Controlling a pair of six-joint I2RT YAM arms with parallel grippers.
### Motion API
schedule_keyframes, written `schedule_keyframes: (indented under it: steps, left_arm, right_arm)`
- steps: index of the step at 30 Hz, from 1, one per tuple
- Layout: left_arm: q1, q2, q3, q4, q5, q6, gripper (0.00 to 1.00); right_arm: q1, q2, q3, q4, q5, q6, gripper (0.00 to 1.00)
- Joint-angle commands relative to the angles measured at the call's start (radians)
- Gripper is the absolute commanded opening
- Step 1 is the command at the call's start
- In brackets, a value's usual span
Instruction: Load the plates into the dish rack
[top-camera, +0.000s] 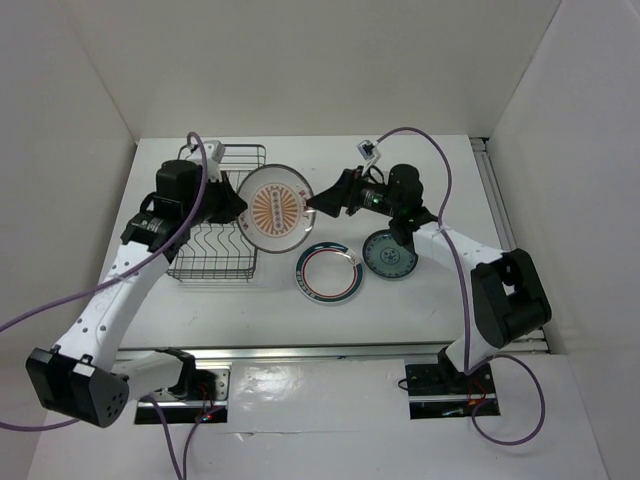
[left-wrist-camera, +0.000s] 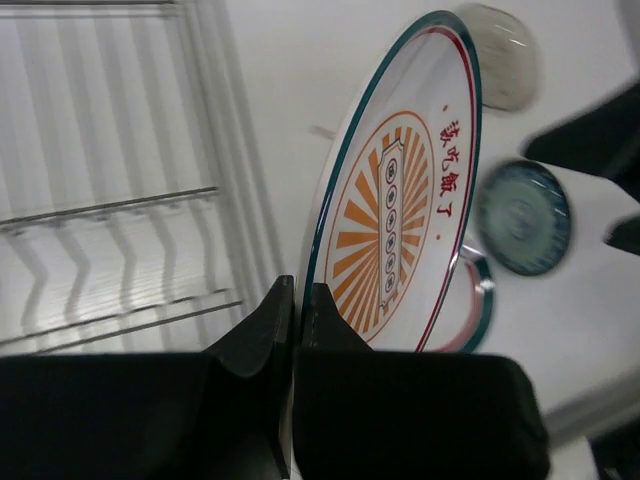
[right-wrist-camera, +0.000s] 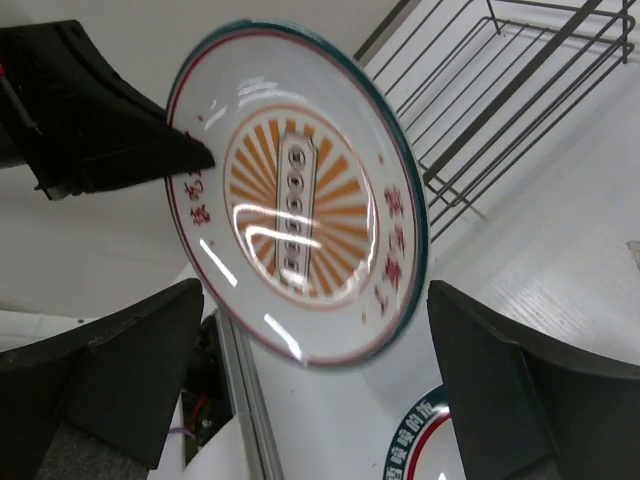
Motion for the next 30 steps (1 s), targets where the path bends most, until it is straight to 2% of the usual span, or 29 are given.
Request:
schedule_keyframes:
  steps: [1,4,5,9,11,13,17,20,23,30]
  left_arm:
    - [0.006,-0.142,0.059,0.006,-0.417,0.089,0.00]
    - [0.006,-0.200,0.049,0.035,-0.700,0.146,0.00]
    - [0.006,-0.211,0.032,0.059,-0.824,0.216,0.00]
    - [0.006,-0.220,0.009,0.124,-0.980,0.302,0.00]
    - [0.006,-0.220,-0.026,0.145,-0.980,0.334,0.00]
    - [0.018,-0.242,-0.065,0.235,-1.005,0.422,0.00]
    - [0.066,-0.321,-0.245,0.453,-1.023,0.583,0.00]
    - [0.075,-0.355,-0.322,0.547,-0.996,0.620,0.00]
    - [0.075,-0.366,-0.378,0.576,-0.973,0.620,0.00]
    - [0.075,-0.357,-0.389,0.565,-0.920,0.578,0.00]
  right_arm:
    - [0.019,-0.038,0.012,-0.023,0.051,-0.070,1.00]
    - [0.020,-0.072,0.001,-0.113,0.097,-0.122,1.00]
    - [0.020,-0.072,0.001,-0.126,0.106,-0.133,1.00]
    - [0.020,-0.072,-0.010,-0.175,0.097,-0.167,1.00]
    - [0.020,-0.072,-0.010,-0.195,0.088,-0.176,1.00]
    - [0.020,-0.072,-0.010,-0.195,0.088,-0.176,1.00]
    - [0.038,-0.053,-0.021,-0.178,0.078,-0.167,1.00]
    - [0.038,-0.032,0.001,-0.178,0.069,-0.158,1.00]
    - [0.038,-0.023,0.010,-0.187,0.059,-0.158,1.00]
    - [0.047,-0.033,0.001,-0.187,0.068,-0.158,1.00]
